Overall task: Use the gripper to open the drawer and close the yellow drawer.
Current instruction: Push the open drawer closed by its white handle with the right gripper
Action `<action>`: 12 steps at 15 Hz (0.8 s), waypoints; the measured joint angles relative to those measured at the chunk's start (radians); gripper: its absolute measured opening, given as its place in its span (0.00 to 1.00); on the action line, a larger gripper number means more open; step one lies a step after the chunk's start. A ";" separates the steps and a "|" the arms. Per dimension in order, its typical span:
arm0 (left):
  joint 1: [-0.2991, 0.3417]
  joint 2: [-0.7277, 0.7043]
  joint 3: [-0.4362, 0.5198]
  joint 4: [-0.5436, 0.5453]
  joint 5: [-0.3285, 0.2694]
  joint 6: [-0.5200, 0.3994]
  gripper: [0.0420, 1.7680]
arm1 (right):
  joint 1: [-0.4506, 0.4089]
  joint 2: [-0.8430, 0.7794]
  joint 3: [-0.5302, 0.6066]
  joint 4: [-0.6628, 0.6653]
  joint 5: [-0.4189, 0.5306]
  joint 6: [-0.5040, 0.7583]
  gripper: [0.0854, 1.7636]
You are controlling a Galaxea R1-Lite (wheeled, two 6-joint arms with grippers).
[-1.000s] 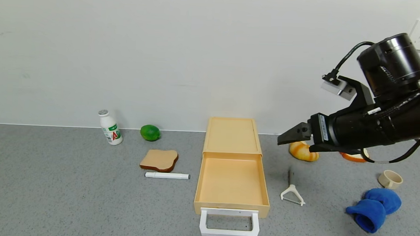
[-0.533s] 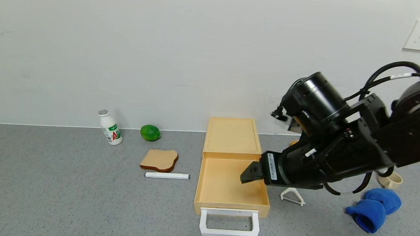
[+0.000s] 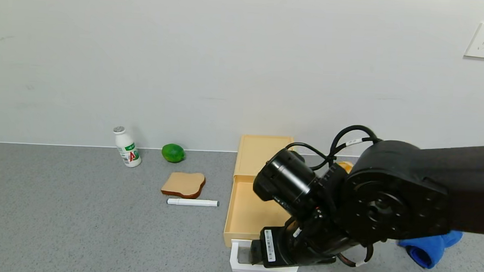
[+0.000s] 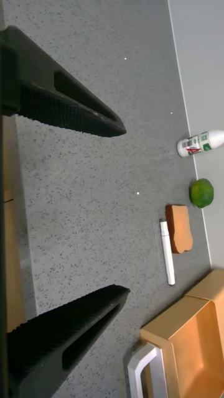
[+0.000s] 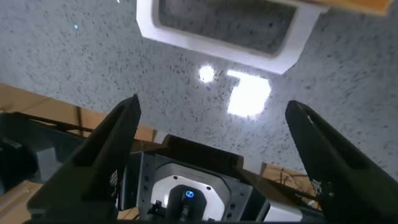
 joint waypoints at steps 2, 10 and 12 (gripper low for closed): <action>0.000 0.000 0.000 0.000 0.000 0.000 0.97 | 0.022 0.036 -0.006 0.011 0.000 0.030 0.97; 0.000 0.000 0.000 0.000 0.000 0.000 0.97 | 0.145 0.116 0.000 0.013 -0.189 0.137 0.97; 0.000 0.000 0.000 0.000 0.000 0.000 0.97 | 0.176 0.119 0.017 -0.003 -0.225 0.182 0.97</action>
